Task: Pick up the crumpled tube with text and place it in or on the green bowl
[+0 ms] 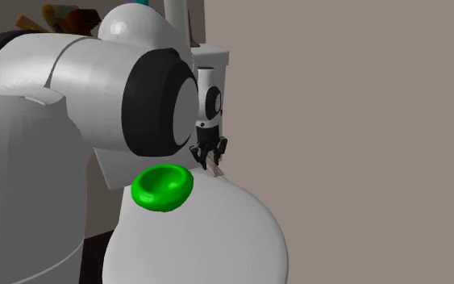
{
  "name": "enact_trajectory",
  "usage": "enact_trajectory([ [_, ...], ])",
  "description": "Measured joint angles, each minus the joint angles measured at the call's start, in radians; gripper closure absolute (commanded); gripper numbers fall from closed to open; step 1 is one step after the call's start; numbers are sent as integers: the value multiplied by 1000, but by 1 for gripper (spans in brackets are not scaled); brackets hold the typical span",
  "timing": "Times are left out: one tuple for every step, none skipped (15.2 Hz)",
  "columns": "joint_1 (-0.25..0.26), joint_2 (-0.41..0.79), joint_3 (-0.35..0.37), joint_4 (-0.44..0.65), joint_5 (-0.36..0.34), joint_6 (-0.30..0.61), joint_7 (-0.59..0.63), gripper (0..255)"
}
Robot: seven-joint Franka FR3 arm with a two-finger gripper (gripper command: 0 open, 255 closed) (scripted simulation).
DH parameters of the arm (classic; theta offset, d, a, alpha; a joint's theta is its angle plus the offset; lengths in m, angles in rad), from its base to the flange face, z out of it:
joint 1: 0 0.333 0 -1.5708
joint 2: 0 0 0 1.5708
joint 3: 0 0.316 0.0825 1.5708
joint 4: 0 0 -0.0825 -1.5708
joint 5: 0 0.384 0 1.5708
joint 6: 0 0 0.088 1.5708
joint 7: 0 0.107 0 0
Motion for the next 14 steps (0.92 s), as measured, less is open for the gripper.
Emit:
enact_trajectory([
  [1,-4,1,8,2,-12,-1,255],
  [0,-12,3,10,4,-21,-2,255],
  [0,-17,4,17,6,-33,-3,255],
  [-1,-24,4,21,8,-44,-5,255],
  [-2,-28,5,29,10,-56,-7,255],
  [-2,-34,6,33,12,-65,-7,255],
  [-1,-38,7,42,14,-79,-8,255],
  [-3,-45,8,45,16,-88,-11,255],
  [-3,-52,9,48,19,-98,-12,255],
  [-3,-53,10,61,20,-112,-13,255],
  [-4,-60,11,68,22,-126,-15,255],
  [-4,-64,11,73,23,-134,-16,255],
  [-5,-69,12,79,25,-145,-18,255],
  [-4,-72,13,89,27,-158,-19,255],
])
